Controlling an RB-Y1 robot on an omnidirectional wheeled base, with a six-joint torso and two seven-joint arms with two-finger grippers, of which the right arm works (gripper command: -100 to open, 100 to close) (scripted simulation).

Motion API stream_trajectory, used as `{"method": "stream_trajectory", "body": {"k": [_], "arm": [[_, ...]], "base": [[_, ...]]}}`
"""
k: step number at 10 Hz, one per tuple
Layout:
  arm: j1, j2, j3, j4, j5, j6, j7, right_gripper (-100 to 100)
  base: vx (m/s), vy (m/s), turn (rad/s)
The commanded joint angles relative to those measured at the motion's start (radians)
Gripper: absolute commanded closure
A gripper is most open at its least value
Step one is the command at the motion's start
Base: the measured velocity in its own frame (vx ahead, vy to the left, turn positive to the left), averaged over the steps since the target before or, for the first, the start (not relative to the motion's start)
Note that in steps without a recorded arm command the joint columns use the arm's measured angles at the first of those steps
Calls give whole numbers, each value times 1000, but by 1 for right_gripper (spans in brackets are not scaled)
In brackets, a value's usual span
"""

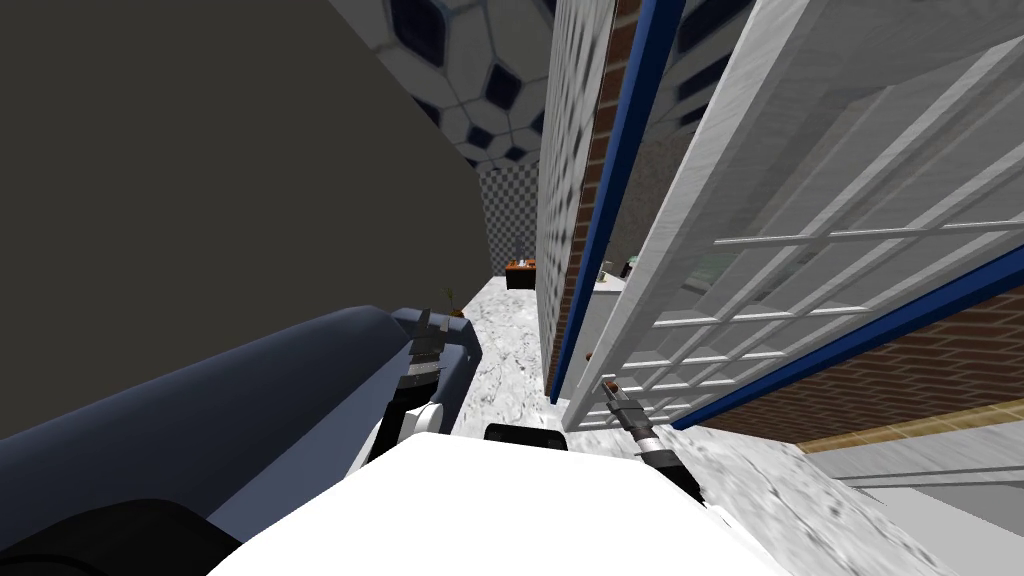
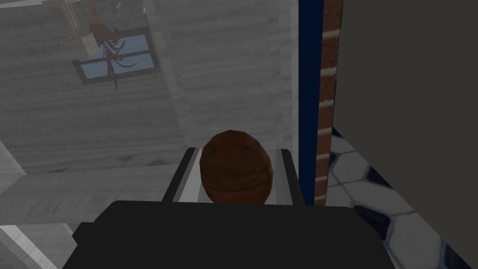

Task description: Pull the door open

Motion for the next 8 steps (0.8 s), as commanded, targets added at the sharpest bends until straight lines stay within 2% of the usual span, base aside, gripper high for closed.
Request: {"method": "stream_trajectory", "body": {"k": [1, 8], "arm": [[-2, 3, 4, 0, -9, 0, -33, 100], [-19, 11, 23, 2, -64, 18, -218, 100]], "base": [[-62, -17, 43], [-62, -30, 74]]}}
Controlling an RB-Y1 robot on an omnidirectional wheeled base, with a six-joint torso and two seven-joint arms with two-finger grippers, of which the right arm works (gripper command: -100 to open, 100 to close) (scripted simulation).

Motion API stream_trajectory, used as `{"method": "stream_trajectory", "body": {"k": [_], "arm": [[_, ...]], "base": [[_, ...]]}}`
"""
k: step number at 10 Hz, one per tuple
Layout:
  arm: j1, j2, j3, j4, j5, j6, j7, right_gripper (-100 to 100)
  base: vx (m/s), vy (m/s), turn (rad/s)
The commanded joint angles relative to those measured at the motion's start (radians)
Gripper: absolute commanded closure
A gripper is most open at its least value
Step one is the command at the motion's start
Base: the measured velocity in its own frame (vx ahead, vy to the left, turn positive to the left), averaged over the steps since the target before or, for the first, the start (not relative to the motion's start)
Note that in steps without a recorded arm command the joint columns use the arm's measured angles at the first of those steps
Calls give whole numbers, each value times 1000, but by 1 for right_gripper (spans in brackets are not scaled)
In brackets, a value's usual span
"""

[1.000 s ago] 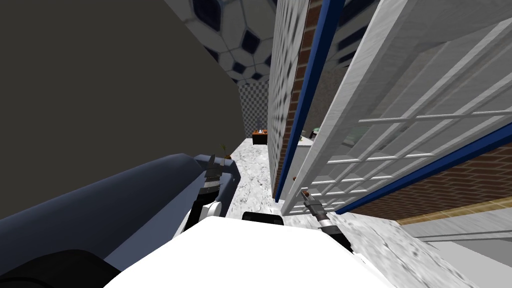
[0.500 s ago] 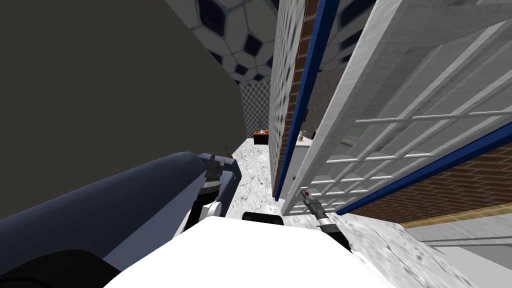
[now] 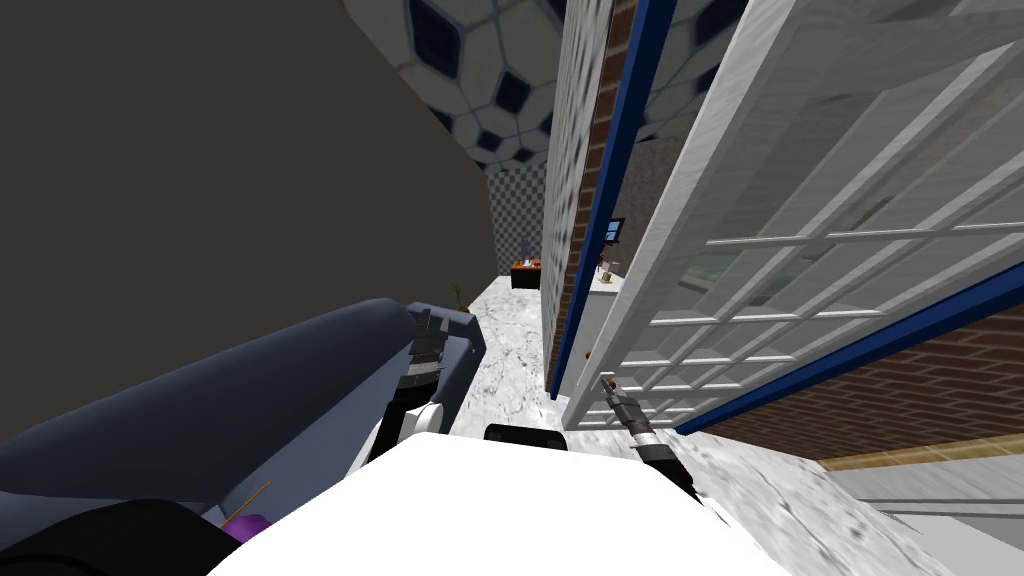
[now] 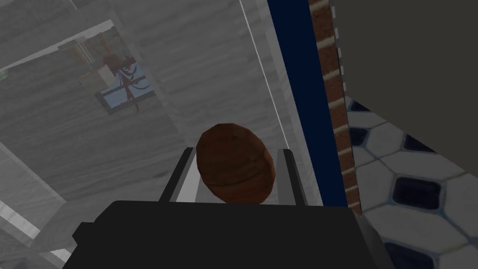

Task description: Pull the door open

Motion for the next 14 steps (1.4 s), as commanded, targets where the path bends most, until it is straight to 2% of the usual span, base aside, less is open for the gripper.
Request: {"method": "stream_trajectory", "body": {"k": [1, 11, 12, 14], "arm": [[0, 4, 5, 0, -5, 1, -30, 100], [-23, 15, 30, 2, -80, 26, -288, 100], [-23, 15, 30, 2, -80, 26, -294, 100], [-30, 19, 38, 2, -103, 33, -358, 100]], "base": [[-45, -23, 25], [-44, -26, 62], [-32, -18, 34], [-48, -21, 79]]}}
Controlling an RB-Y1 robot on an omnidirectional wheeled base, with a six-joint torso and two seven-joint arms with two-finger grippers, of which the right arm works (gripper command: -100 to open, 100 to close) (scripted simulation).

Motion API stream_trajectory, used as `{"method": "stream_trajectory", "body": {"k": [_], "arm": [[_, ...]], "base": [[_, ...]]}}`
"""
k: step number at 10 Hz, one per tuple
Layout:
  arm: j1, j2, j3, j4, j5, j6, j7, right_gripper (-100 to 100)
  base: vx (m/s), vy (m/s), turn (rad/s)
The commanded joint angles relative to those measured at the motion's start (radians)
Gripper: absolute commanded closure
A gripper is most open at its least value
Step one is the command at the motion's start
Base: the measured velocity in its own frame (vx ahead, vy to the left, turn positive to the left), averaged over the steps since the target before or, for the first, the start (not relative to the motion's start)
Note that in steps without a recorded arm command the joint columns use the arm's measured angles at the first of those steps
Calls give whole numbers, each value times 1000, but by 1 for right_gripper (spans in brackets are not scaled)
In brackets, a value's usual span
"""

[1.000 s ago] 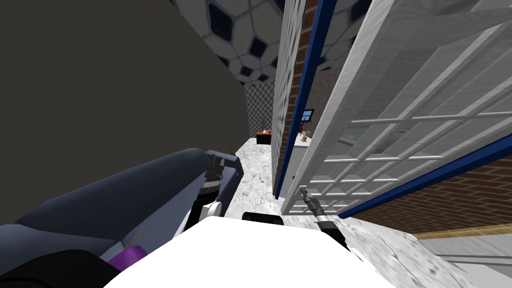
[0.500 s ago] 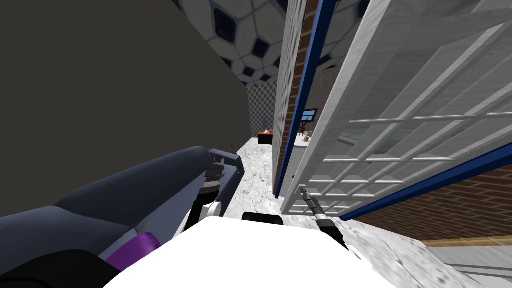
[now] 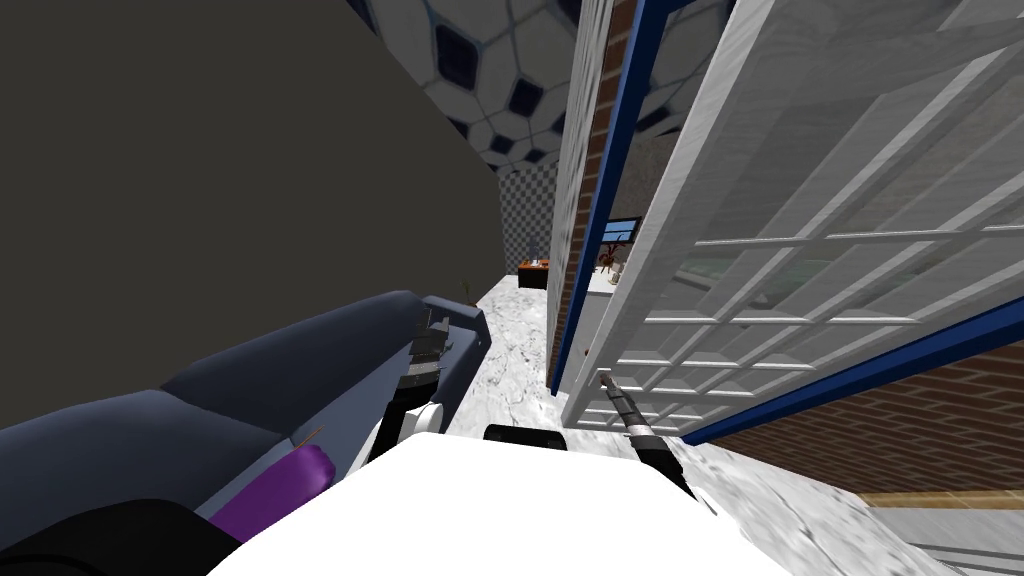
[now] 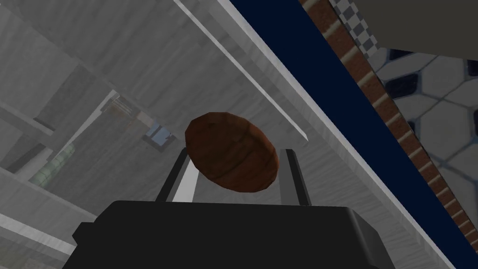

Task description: Pull the door open

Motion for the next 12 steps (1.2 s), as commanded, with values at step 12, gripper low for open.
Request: {"method": "stream_trajectory", "body": {"k": [12], "arm": [[-28, 22, 40, 4, -96, 31, -309, 100]], "base": [[-45, -25, 62]]}}
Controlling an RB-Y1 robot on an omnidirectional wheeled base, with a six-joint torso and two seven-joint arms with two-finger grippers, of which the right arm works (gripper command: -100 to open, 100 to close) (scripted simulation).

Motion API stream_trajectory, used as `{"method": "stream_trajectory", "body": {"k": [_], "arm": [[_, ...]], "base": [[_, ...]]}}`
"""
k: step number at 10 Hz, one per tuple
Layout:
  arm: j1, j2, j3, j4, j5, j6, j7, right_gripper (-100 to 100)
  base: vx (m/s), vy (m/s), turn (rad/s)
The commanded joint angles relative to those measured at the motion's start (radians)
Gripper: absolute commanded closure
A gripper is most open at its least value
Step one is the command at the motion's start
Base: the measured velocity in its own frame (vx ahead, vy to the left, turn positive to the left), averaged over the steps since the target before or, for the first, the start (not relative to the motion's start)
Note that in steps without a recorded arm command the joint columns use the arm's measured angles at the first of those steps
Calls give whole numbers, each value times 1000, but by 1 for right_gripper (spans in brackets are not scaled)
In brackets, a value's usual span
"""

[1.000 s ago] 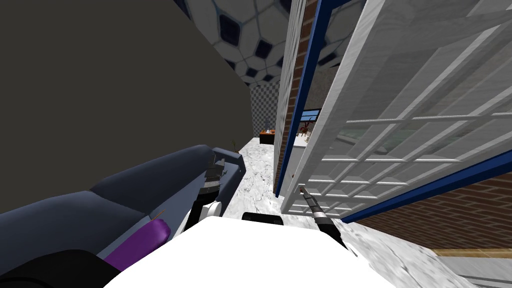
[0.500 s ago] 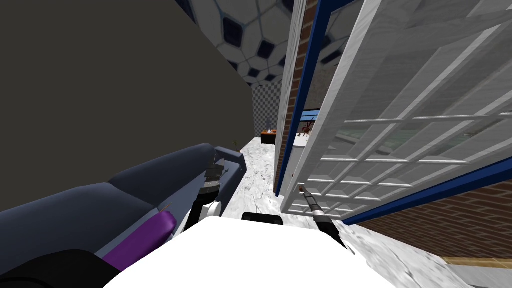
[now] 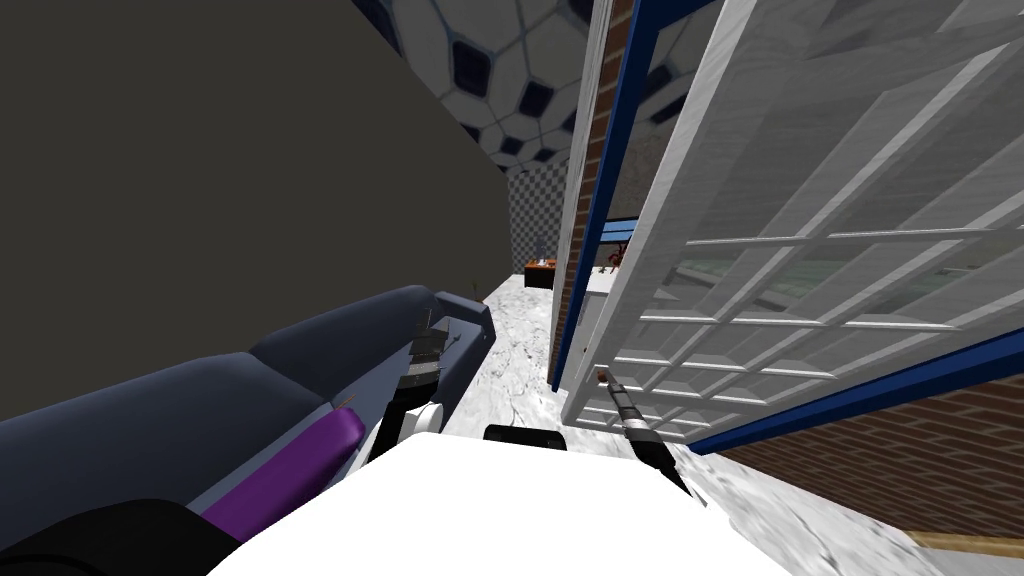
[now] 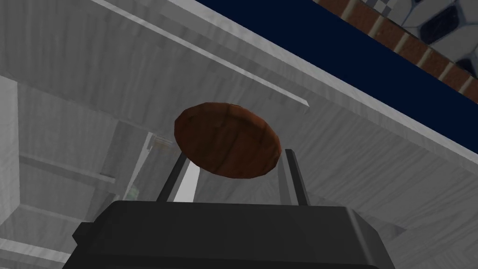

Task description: Pull the door open

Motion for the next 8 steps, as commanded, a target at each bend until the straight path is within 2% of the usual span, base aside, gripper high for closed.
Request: {"method": "stream_trajectory", "body": {"k": [1, 8], "arm": [[-6, 13, 13, 7, -3, 0, -40, 100], [-23, 21, 32, 8, -58, 19, -206, 100]], "base": [[-48, -34, 53], [-43, -23, 62]]}}
